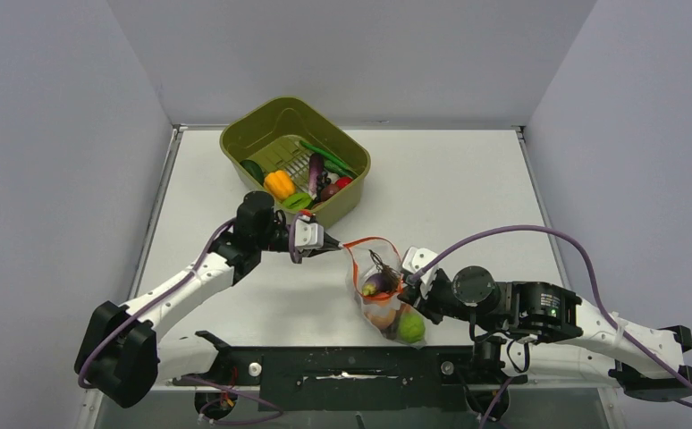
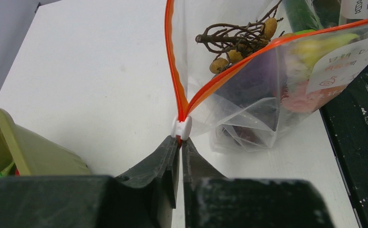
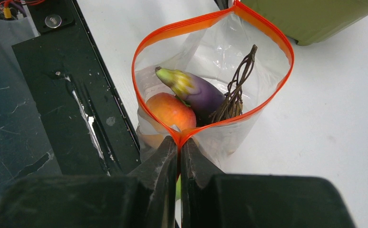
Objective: Place the food in the zip-top bag and seal the zipper
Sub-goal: Zip the zipper food storage bag at the center of the board.
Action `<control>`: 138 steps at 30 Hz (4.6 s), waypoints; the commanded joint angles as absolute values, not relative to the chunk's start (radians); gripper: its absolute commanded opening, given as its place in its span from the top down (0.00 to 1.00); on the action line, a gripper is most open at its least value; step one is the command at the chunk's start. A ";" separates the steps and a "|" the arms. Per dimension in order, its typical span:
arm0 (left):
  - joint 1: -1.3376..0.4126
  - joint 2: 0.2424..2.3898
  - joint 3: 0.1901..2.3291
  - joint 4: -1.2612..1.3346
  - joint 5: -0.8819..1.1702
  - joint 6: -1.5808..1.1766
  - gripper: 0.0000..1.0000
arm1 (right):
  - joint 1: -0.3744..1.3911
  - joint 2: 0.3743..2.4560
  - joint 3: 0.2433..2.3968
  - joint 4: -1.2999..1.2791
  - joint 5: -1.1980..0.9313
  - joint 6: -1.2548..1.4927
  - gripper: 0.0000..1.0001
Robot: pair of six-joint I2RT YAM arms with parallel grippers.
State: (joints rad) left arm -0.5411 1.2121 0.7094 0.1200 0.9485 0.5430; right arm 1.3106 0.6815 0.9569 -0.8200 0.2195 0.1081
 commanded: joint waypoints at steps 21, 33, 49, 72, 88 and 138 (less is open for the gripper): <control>-0.523 0.800 0.624 0.027 0.835 0.299 1.00 | 1.298 0.784 1.027 -0.786 0.480 0.105 0.78; -0.525 0.768 0.590 0.043 0.840 0.253 1.00 | 1.299 0.905 1.155 -0.674 0.423 0.087 0.41; -0.525 0.711 0.538 0.169 0.896 0.131 1.00 | 1.178 1.139 1.207 -0.362 0.067 -0.240 0.45; -0.525 0.702 0.529 0.204 0.922 0.092 1.00 | 1.109 1.221 1.155 -0.291 -0.162 -0.285 0.69; -0.525 0.703 0.530 0.203 0.923 0.089 1.00 | 1.096 1.218 1.134 -0.317 -0.259 -0.256 0.64; -0.523 0.691 0.543 0.194 0.920 0.124 0.81 | 1.022 1.052 1.097 -0.527 -0.280 -0.242 1.00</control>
